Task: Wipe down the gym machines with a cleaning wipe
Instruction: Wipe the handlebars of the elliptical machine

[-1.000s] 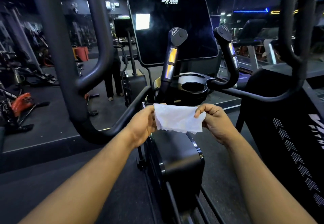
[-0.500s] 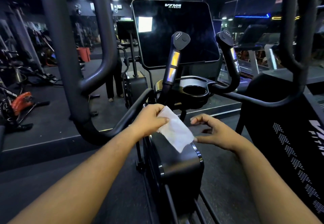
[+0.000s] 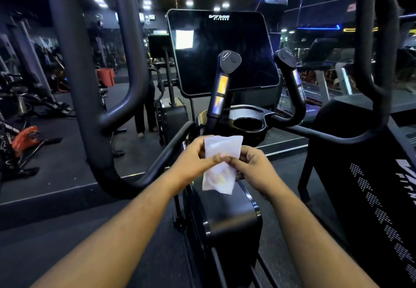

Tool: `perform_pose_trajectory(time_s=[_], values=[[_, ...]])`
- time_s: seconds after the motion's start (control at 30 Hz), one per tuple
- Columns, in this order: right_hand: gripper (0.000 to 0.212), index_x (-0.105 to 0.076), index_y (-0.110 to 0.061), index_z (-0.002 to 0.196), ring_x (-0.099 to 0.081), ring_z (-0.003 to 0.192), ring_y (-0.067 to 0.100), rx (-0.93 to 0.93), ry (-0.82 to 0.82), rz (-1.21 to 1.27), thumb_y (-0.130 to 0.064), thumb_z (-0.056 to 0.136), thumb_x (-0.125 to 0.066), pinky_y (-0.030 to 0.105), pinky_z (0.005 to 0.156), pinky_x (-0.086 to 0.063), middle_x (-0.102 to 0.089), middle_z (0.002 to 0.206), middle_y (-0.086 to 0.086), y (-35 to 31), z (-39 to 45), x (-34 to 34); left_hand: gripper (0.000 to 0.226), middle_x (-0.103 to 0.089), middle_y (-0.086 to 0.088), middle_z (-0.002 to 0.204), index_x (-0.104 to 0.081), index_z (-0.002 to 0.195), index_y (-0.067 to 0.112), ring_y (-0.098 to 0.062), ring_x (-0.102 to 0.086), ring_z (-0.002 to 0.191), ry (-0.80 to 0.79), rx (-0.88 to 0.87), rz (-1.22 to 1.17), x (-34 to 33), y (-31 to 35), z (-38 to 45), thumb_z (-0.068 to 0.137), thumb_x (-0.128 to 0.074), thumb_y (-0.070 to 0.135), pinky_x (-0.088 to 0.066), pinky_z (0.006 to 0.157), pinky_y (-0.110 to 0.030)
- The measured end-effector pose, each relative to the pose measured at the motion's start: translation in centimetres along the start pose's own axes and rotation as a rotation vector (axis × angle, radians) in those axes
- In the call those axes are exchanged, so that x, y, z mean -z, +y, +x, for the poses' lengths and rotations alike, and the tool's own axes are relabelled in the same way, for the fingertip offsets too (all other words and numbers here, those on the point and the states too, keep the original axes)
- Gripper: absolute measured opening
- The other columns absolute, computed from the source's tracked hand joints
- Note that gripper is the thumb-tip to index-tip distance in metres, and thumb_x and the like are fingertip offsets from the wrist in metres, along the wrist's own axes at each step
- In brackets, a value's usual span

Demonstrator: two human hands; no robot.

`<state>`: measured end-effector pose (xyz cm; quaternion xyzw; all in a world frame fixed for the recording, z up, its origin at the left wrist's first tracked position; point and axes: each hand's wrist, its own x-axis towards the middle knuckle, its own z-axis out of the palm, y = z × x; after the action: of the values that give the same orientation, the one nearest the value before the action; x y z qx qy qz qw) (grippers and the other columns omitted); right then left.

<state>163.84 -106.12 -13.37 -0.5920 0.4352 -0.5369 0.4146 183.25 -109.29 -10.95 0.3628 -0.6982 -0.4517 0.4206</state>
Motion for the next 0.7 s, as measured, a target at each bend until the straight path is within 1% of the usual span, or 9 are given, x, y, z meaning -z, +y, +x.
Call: perform_pose_trajectory(time_s=[0.07,0.13,0.2,0.3,0.4,0.5,0.57,0.63,0.7], values=[[0.015,-0.070,-0.009,0.111,-0.071,0.080,0.022,-0.014,0.033,0.131,-0.008,0.097,-0.066,0.032,0.062,-0.055,-0.077,0.096,0.011,0.2,-0.1,-0.3,0.039,-0.074,-0.001,0.117,-0.063,0.124,0.018,-0.016,-0.070,0.110,-0.046,0.067,-0.060,-0.4,-1.1,-0.7,0.089,-0.080,0.020,-0.059,0.093,-0.034],[0.019,-0.068,-0.006,0.116,-0.072,0.085,0.025,-0.013,0.033,0.199,-0.005,0.097,-0.064,0.033,0.062,-0.057,-0.076,0.102,0.013,0.3,-0.2,-0.3,0.028,-0.077,-0.004,0.112,-0.067,0.122,0.011,-0.023,-0.072,0.108,-0.016,0.087,-0.090,-0.4,-1.5,-0.8,0.094,-0.072,0.010,-0.060,0.092,-0.037],[0.020,-0.068,-0.005,0.116,-0.072,0.081,0.022,0.010,0.019,0.199,-0.002,0.096,-0.063,0.033,0.063,-0.060,-0.076,0.098,0.012,0.0,-0.2,-0.3,0.023,-0.078,-0.001,0.108,-0.068,0.119,0.009,-0.019,-0.073,0.103,0.033,0.078,-0.140,0.0,-1.2,-0.6,0.098,-0.064,0.004,-0.060,0.086,-0.031],[0.018,-0.071,0.004,0.104,-0.071,0.076,0.017,0.104,0.011,0.148,0.011,0.093,-0.060,0.029,0.065,-0.059,-0.076,0.089,0.007,-0.7,-0.2,-0.2,0.025,-0.078,0.000,0.104,-0.071,0.114,0.010,-0.013,-0.072,0.094,0.043,0.047,-0.186,0.7,-0.2,-0.4,0.099,-0.056,-0.004,-0.059,0.078,-0.025],[0.029,-0.075,0.004,0.096,-0.071,0.085,0.012,0.262,0.058,-0.039,0.024,0.086,-0.057,0.022,0.073,-0.055,-0.076,0.093,0.004,-1.4,0.3,-0.2,0.026,-0.077,-0.008,0.102,-0.073,0.108,0.016,-0.027,-0.068,0.090,0.061,0.106,-0.311,1.2,0.4,0.1,0.102,-0.050,0.007,-0.054,0.072,-0.035],[0.026,-0.078,0.002,0.087,-0.070,0.090,0.008,0.376,0.137,-0.230,0.022,0.083,-0.062,0.018,0.075,-0.052,-0.074,0.099,0.009,-1.8,0.9,-0.6,0.033,-0.076,-0.010,0.108,-0.071,0.116,0.019,-0.030,-0.068,0.093,-0.024,0.273,-0.443,1.5,0.5,0.6,0.104,-0.043,0.031,-0.050,0.082,-0.040],[0.033,-0.080,-0.005,0.085,-0.070,0.090,0.006,0.429,0.198,-0.309,0.023,0.080,-0.064,0.018,0.077,-0.052,-0.074,0.099,0.003,-1.7,1.4,-0.7,0.029,-0.076,-0.007,0.103,-0.070,0.114,0.019,-0.023,-0.067,0.085,-0.071,0.305,-0.393,1.3,0.2,0.8,0.102,-0.051,0.037,-0.053,0.075,-0.035],[0.041,-0.079,-0.017,0.089,-0.071,0.094,0.007,0.442,0.269,-0.361,0.020,0.081,-0.063,0.020,0.081,-0.053,-0.076,0.097,-0.005,-1.8,1.8,-0.8,0.014,-0.077,-0.006,0.100,-0.070,0.109,0.016,-0.020,-0.070,0.082,-0.063,0.234,-0.291,1.2,-0.6,1.1,0.097,-0.065,0.020,-0.055,0.072,-0.034],[0.039,-0.074,-0.020,0.102,-0.071,0.095,0.012,0.327,0.293,-0.252,0.015,0.088,-0.061,0.024,0.080,-0.055,-0.077,0.100,-0.002,-1.9,1.9,-1.4,0.014,-0.078,-0.006,0.099,-0.071,0.106,0.015,-0.020,-0.072,0.085,-0.025,0.159,-0.244,1.4,-1.1,1.7,0.094,-0.069,0.008,-0.052,0.076,-0.036]])
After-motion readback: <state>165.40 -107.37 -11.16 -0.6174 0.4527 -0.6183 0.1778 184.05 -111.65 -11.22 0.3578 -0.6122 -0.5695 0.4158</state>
